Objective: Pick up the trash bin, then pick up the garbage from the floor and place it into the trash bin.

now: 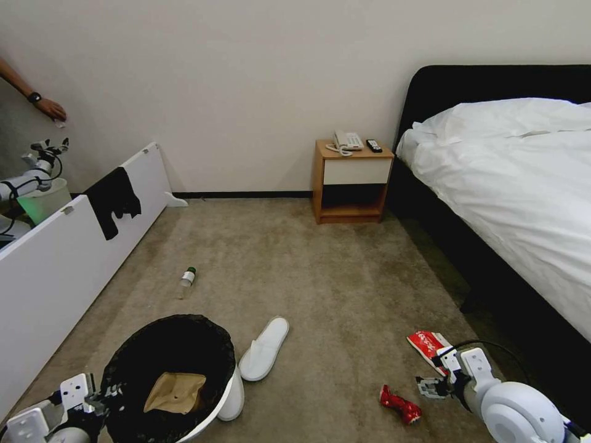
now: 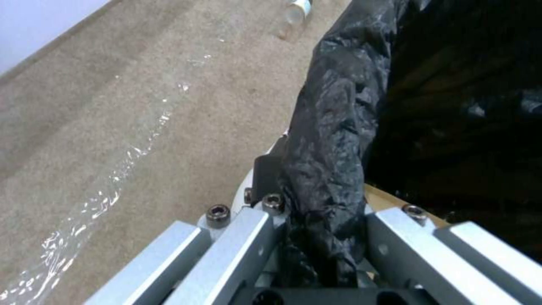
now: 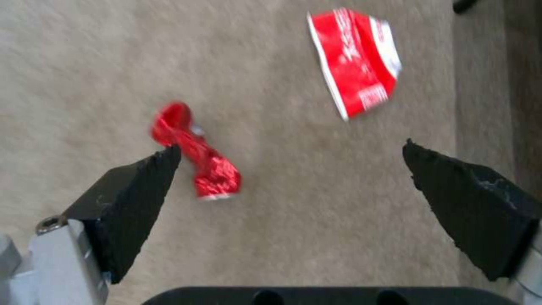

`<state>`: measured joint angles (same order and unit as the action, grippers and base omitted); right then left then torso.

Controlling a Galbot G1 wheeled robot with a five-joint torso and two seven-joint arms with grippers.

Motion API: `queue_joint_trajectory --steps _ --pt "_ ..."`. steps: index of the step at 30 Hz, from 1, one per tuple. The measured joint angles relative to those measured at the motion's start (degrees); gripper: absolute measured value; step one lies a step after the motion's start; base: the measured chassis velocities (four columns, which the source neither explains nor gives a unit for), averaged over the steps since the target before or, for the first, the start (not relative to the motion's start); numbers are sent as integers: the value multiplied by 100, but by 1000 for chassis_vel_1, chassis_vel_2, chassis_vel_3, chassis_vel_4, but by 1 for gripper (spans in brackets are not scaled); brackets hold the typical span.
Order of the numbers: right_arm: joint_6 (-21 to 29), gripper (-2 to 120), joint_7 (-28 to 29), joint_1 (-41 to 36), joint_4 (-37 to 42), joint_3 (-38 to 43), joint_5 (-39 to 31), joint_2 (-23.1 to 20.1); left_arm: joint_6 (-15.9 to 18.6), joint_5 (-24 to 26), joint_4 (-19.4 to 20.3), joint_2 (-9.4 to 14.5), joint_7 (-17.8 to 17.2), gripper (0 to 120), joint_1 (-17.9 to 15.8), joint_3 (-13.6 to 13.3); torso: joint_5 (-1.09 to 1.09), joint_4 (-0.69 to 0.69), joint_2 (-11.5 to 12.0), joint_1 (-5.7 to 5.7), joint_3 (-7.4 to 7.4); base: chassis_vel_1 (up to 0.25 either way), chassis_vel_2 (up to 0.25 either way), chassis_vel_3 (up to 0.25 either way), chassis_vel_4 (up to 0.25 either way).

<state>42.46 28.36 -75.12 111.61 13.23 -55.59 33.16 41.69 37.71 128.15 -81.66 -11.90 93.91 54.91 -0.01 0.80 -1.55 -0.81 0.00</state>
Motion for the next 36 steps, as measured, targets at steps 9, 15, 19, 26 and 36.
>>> queue_joint_trajectory --steps 9,15,19,26,36 --pt "-229 100 -303 34 -790 -198 566 254 11 6 -185 115 -3 2 -147 -101 0 0 0 0 0 0 0 0 0" --pt "-440 100 -371 350 -1136 -650 772 468 18 9 -244 146 -4 2 -180 -115 1 0 0 0 0 0 0 0 0" --pt "-620 100 -406 614 -1308 -985 824 603 23 13 -302 167 -8 2 -207 -109 1 -1 0 0 0 0 0 0 0" --pt "-706 96 -477 859 -1303 -1379 846 675 31 14 -363 170 -18 2 -270 -119 0 0 0 0 0 0 0 0 0" --pt "-725 99 -457 956 -1465 -1699 961 712 33 20 -412 164 -20 2 -294 -120 0 0 0 0 0 0 0 0 0"
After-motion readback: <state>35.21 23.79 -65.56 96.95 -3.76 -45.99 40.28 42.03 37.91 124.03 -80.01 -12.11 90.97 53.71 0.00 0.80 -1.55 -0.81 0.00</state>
